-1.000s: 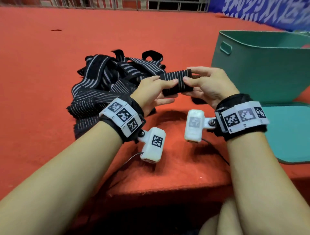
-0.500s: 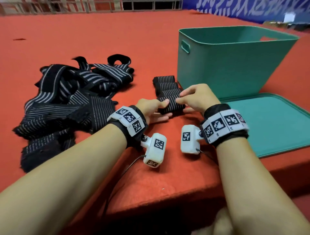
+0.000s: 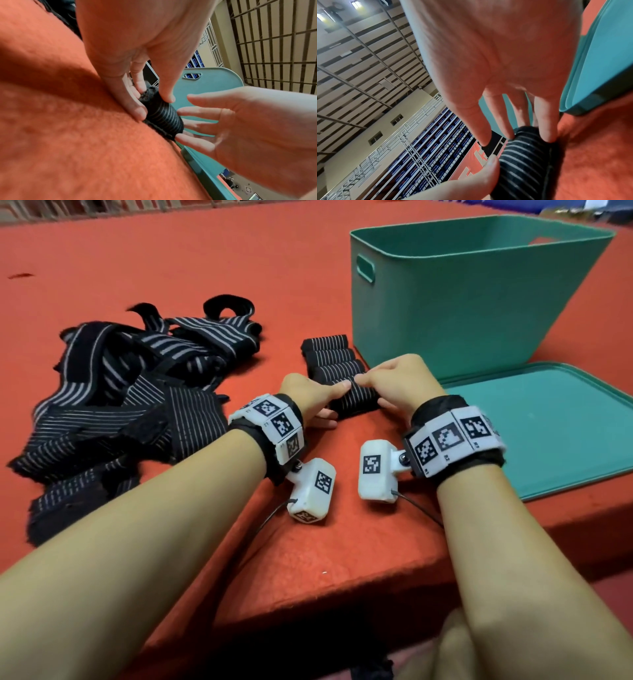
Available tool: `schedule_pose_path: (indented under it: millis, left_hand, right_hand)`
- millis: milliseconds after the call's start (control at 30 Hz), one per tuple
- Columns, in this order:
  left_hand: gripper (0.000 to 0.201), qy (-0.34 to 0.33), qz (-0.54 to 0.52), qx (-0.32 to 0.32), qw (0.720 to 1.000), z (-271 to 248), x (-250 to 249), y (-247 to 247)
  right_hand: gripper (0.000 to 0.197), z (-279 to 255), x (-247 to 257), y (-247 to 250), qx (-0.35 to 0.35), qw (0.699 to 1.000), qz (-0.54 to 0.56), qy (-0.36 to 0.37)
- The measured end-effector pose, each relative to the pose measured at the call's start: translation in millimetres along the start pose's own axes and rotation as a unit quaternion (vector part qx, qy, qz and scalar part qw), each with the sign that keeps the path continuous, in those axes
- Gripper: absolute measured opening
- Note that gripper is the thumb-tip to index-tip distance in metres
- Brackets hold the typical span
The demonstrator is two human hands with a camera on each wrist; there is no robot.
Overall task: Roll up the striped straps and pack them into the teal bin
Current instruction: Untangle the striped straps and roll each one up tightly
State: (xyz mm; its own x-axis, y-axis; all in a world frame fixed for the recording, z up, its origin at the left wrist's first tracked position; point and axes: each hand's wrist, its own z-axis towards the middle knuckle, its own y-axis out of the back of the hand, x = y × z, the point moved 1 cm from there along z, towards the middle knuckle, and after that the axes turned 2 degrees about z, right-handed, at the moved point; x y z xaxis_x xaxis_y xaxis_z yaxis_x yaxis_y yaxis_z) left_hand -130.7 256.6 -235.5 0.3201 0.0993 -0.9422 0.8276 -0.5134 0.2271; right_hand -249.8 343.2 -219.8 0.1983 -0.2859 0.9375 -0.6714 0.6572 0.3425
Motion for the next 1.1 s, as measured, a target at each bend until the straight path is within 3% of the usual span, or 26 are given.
schedule_pose_path:
  millis: [67,133,300,467,600,733,833,900,967,1033,1100]
  left_hand:
    - [0.041,-0.007,0.001,-0.013,1.0,2,1,1]
    - [0.043,-0.023,0.008,-0.021,1.0,6,1,2]
    - [0.037,-0.008,0.024,-0.013,1.0,6,2,-1]
    - [0.028,-0.004,-0.062,0.025,0.998,-14,4,17]
    - [0.043,-0.006,-0.061,0.019,0.998,-26,-8,66]
    - [0.05,-0.053,-0.031,-0.017,0.998,-45,-40,135]
    - [0.051,-0.074,0.01,-0.043,0.996,-54,-54,190]
    - [0.051,-0.074,0.048,-0.074,0.993,-56,-56,224]
    - [0.051,-0.064,0.062,-0.1,0.991,-56,-52,253]
    - [0.048,-0.045,0.044,-0.103,0.993,-55,-41,275]
    - [0.045,-0.025,0.057,-0.107,0.992,-52,-25,288]
  right_hand:
    - [0.02,1,-4,-1,0.014,1.0,-0.003,-0.01]
    - [0.009,1,-6,-1,0.027,0.999,0.007,-0.025]
    - [0.011,5,-15,-2,0.037,0.998,0.042,-0.033]
    - [0.032,7,-29,-5,0.024,0.999,0.035,-0.011]
    - [0.032,7,-28,-8,0.018,1.0,0.017,-0.01]
    - [0.032,4,-21,-10,0.003,1.0,-0.02,-0.011]
    - [0.035,1,-4,-12,-0.021,0.989,-0.144,-0.014]
    - [0.039,-13,12,-24,-0.061,0.966,-0.249,0.029]
    - [0.039,-35,28,-51,-0.07,0.948,-0.281,0.134]
    - [0.043,-59,43,-93,0.014,0.931,-0.291,0.219]
    - [0.07,-74,53,-138,0.155,0.917,-0.291,0.225]
